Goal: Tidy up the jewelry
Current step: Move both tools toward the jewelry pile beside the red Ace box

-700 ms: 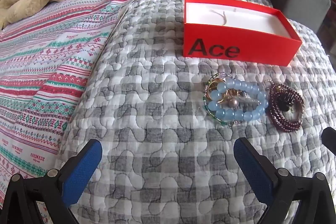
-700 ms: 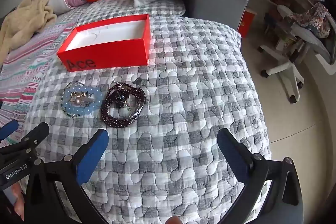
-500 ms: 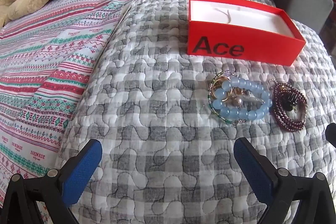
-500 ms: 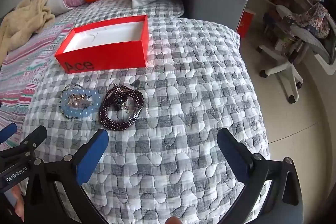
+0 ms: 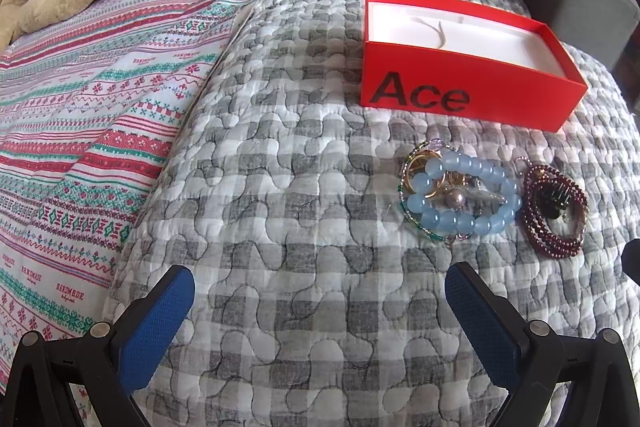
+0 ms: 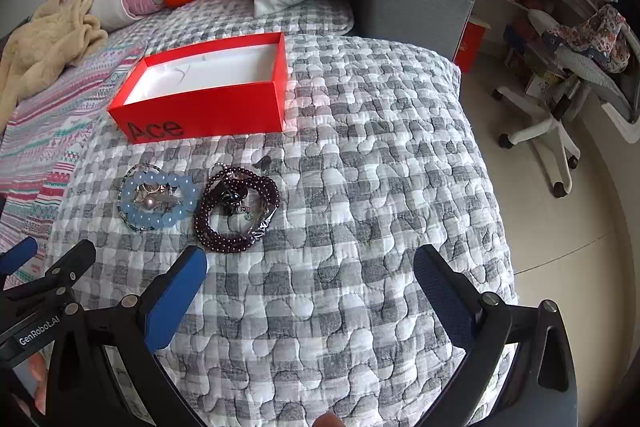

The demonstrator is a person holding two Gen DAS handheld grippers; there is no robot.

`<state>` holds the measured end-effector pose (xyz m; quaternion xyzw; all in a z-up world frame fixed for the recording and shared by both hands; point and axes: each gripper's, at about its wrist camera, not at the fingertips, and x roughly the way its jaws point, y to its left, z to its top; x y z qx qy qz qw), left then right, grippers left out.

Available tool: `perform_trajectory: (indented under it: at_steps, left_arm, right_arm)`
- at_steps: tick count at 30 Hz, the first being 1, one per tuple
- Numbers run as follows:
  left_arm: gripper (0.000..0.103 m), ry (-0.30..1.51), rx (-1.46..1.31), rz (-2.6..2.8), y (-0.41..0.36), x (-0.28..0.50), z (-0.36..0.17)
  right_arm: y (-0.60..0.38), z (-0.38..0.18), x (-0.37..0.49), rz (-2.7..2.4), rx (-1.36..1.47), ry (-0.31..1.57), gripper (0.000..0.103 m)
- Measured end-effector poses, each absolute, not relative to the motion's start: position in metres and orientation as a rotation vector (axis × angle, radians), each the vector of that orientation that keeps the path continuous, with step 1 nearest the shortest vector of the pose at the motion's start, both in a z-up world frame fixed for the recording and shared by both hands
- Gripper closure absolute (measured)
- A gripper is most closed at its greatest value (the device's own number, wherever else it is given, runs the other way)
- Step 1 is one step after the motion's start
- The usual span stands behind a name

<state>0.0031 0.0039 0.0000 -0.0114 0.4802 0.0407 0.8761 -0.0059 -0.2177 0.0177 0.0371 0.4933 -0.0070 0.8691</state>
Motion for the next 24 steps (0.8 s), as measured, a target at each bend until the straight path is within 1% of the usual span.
perform_trajectory:
  at_steps: [24]
  left_arm:
    - [0.000, 0.968, -0.038, 0.091, 0.0061, -0.0015, 0.0099]
  right_arm:
    - [-0.2163, 0.0160, -0.0041, -0.012, 0.077, 1.041, 0.000]
